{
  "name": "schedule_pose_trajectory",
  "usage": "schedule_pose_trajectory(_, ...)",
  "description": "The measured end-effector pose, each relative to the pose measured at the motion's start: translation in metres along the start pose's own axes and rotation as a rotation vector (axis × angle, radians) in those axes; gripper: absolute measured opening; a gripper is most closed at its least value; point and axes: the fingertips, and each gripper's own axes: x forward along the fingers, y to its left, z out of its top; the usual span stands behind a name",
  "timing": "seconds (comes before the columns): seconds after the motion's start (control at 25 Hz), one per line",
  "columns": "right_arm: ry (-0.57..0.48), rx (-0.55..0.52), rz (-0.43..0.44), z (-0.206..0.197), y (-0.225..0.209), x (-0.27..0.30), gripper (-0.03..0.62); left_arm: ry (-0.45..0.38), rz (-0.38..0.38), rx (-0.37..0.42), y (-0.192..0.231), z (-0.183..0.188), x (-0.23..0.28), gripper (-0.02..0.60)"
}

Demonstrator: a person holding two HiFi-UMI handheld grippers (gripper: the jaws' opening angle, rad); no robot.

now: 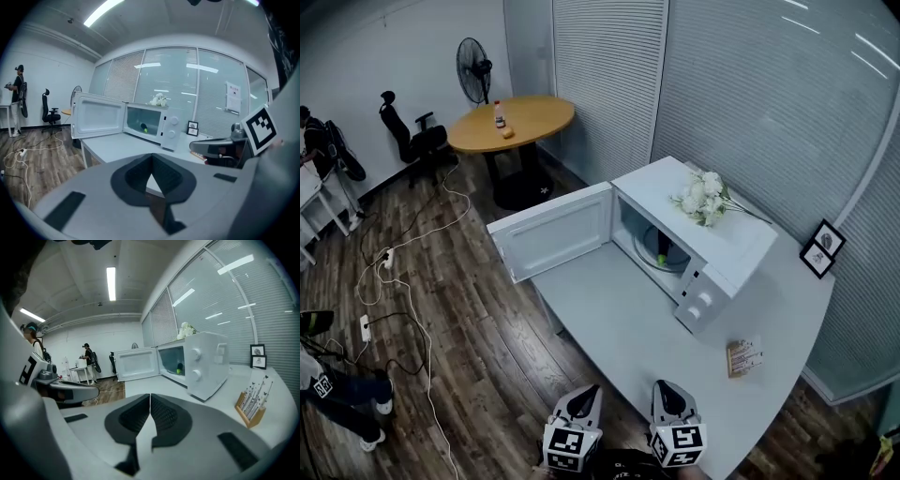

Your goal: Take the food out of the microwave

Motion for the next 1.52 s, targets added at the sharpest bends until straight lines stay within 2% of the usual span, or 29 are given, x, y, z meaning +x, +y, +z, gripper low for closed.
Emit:
schedule_pose_trajectory(0.4,0.000,0.057,-0.109,0.028,0.007,0.071,0.006,0.017,-0.101,0.039,0.066,0.021,0.037,0.008)
schedule_pose_trajectory(0.72,-0.025,0.066,-0.145,0.060,0.006,0.108,0.022,0.030,-0.139,0.035,0.095,0.024,0.048,0.008)
schedule_pose_trajectory(0.8,-0.022,0.069,-0.142,0.066,0.004,0.117,0.116,0.032,-0.139,0.034,0.099,0.024,0.049,0.008)
schedule_pose_trajectory(0.84,-0.019,0.069,-0.140,0.069,0.002,0.122,0.131,0.034,-0.136,0.033,0.101,0.023,0.050,0.008)
schedule_pose_trajectory(1.04,-0.037,0.070,-0.183,0.093,-0.017,0.145,0.164,0.050,-0.129,0.030,0.112,0.022,0.054,0.008)
schedule_pose_trajectory(1.28,-0.047,0.087,-0.251,0.119,-0.045,0.178,0.167,0.062,-0.110,0.032,0.125,0.024,0.061,0.008)
schedule_pose_trajectory(1.52,-0.022,0.078,-0.280,0.133,-0.063,0.216,0.167,0.068,-0.082,0.012,0.141,0.031,0.066,0.008)
